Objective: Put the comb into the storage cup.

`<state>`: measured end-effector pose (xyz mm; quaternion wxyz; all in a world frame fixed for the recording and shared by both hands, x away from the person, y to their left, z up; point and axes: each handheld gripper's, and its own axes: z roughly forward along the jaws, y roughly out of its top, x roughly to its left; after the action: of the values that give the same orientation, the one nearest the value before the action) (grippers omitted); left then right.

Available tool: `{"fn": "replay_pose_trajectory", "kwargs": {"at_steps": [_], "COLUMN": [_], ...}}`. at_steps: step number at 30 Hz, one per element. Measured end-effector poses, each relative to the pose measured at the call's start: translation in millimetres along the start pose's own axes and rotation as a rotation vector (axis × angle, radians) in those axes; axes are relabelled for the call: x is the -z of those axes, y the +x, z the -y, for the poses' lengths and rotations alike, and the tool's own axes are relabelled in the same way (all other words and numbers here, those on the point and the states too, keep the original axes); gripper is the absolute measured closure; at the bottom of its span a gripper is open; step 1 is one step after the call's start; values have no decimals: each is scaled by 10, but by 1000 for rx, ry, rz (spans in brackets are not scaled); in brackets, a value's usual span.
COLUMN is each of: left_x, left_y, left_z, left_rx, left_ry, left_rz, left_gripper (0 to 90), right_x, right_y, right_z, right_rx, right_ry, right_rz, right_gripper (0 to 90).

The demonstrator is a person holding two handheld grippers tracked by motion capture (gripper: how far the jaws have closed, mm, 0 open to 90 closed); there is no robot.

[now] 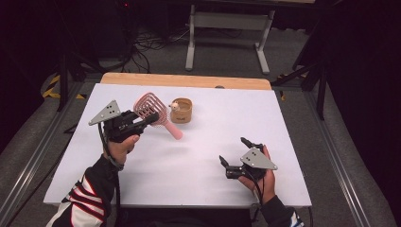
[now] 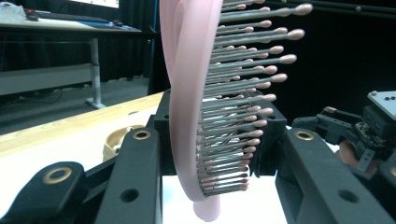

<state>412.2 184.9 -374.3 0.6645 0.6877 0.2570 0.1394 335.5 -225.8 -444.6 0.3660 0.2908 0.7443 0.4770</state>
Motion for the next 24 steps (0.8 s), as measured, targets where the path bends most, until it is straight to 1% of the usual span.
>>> {"fn": "replay_pose_trajectory", "kwargs": {"at_steps": [1, 5, 7, 8, 10, 11, 13, 14, 16, 20, 21, 24], "left_x": [0, 5, 31, 31, 41, 41, 41, 41, 35, 14, -1, -19], "left_y": [3, 11, 24, 24, 46, 46, 63, 63, 71, 65, 65, 62], "left_z": [-12, -57, -131, -131, -218, -218, -326, -326, -400, -505, -558, -606], "left_rx": [1, -12, -22, -22, -40, -40, -55, -55, -81, -98, -114, -123], "left_ry": [4, -4, -17, -17, -13, -13, -17, -17, -21, -26, -22, -20], "left_rz": [-2, -9, -14, -14, -27, -27, -35, -35, -42, -49, -51, -53], "left_gripper": [636, 636, 636, 636, 636, 636, 636, 636, 636, 636, 636, 636], "right_x": [-2, -7, -8, -9, -13, -16, -20, -20, -21, -23, -22, -15], "right_y": [-5, -27, -26, -24, -20, -19, -15, -15, -18, -20, -21, -24], "right_z": [-1, 9, 9, 8, 7, 7, 5, 5, 6, 10, 10, 6], "right_rx": [5, -7, -6, -6, -6, -4, -2, -2, -3, -4, -5, -5], "right_ry": [1, 4, 4, 3, 3, 4, 4, 4, 6, 9, 8, 3], "right_rz": [0, 5, 5, 5, 3, 2, 0, 0, -2, -1, -1, -2], "right_gripper": [53, 54, 54, 54, 54, 54, 54, 54, 54, 54, 55, 56]}}
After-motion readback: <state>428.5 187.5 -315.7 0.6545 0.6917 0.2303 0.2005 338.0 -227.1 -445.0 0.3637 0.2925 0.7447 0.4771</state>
